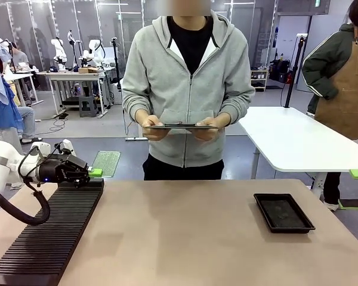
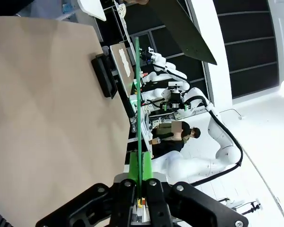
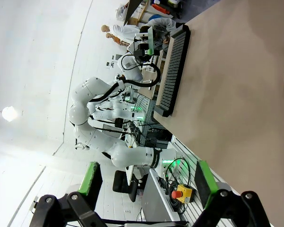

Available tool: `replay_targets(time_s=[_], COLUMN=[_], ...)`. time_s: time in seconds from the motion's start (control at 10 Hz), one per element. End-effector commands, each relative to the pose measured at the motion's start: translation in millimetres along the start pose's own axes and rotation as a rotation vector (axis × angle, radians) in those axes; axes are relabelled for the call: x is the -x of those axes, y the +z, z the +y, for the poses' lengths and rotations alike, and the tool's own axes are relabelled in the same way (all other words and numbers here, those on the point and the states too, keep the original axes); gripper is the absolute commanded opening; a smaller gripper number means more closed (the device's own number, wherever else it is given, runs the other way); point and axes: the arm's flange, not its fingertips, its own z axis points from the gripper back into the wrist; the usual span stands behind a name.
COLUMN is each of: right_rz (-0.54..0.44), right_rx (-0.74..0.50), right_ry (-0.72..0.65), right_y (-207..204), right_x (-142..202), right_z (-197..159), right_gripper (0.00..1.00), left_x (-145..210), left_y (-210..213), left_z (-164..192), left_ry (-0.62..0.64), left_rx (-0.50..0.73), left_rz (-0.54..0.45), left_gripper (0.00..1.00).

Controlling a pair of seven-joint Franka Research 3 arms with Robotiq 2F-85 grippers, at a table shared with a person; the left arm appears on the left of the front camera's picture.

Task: Inspect the PCB.
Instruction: Pick up the Blank PCB and present it to the human.

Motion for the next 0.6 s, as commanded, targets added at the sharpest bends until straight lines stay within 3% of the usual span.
replay_targets(time_s=[0.0, 0.5], right_rz=[0.003, 0.003], right_rx=[-0.004, -0.004], right_ry=[0.004, 0.004], right_y=[1.7, 1.7], right_x=[1.3, 1.3], right_z=[0.6, 0.6], right_gripper=[1.0, 1.0], left_x=[2.3, 2.3], left_y=[-4.3, -4.3], left_z=[0.8, 0.8], left_ry=[0.006, 0.006], left_rx=[0.001, 0.001], left_rz=[0.009, 0.009], left_gripper=[0.03, 0.03])
